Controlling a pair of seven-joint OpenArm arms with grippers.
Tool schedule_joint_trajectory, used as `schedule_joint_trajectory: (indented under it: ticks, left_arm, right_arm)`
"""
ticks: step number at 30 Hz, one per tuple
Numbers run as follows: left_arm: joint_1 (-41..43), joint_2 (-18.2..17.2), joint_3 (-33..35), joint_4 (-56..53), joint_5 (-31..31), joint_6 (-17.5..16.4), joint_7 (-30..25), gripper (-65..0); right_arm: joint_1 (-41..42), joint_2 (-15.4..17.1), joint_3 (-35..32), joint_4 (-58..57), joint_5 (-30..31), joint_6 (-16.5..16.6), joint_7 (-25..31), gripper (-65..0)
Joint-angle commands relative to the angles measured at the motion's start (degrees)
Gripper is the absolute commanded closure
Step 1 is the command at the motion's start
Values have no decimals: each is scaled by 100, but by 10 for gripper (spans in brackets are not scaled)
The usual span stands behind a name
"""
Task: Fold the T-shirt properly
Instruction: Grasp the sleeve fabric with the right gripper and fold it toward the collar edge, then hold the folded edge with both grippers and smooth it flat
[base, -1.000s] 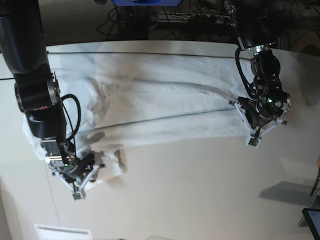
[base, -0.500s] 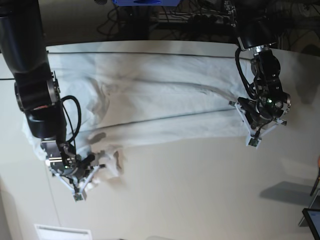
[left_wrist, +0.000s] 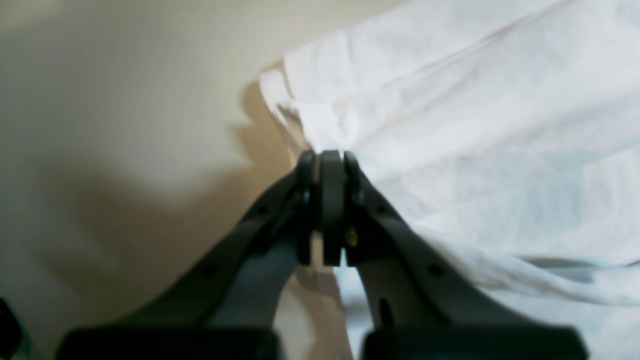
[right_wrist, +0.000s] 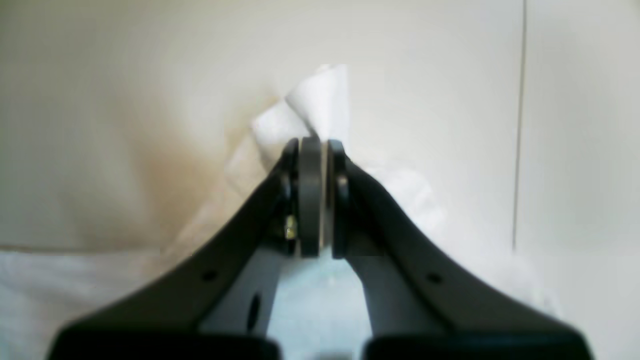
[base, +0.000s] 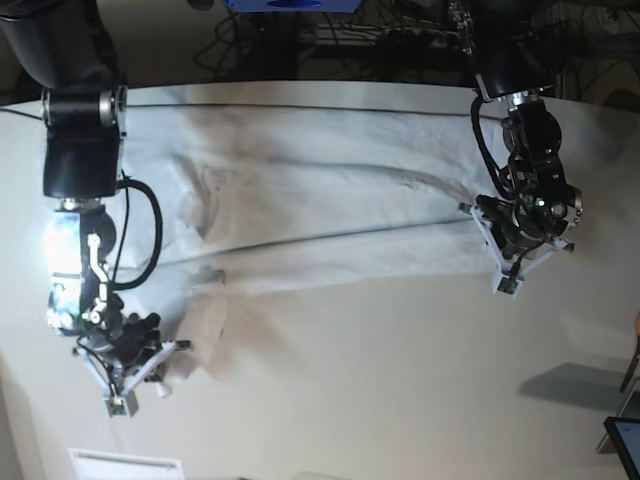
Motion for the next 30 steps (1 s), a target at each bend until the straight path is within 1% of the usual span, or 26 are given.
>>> schedule_joint_trajectory:
  ticks: [1, 4, 7, 10, 12, 18, 20, 22, 26, 30]
  left_arm:
    - [-110, -69, -18, 110, 28, 43, -59, 0]
    - [-110, -78, -18, 110, 28, 43, -59, 0]
    - [-110, -78, -18, 110, 28, 43, -59, 0]
    - [-110, -86, -18, 110, 28, 43, -59, 0]
    - [-110, -86, -18, 110, 28, 43, -59, 0]
    - [-110, -130, -18, 110, 28, 43, -59, 0]
    - [-110, -139, 105, 110, 28, 43, -59, 0]
    - [-110, -218, 290, 110, 28, 43, -59, 0]
    - [-92, -245, 413, 119, 28, 43, -59, 0]
    - [-75, -227, 413, 357, 28, 43, -59, 0]
  right_arm:
    - [-58, 20, 149, 383, 19, -122, -5, -1]
    - [-541, -24, 404, 1368, 45, -254, -515, -1]
    - [-981, -218, 685, 2010, 45, -254, -911, -1]
    - [-1385, -385, 852, 2581, 45, -254, -1122, -1]
    - [-1640, -437, 870, 2854, 45, -254, -1201, -1]
    - [-2563, -675, 914, 3539, 45, -254, -1183, -1]
    - [-2854, -754, 914, 3759, 45, -254, -1183, -1]
    - [-3073, -789, 914, 3865, 45, -254, -1183, -1]
    - [-3495, -868, 914, 3882, 54, -228, -1166, -1]
    - [-3926, -868, 878, 3953, 54, -228, -823, -1]
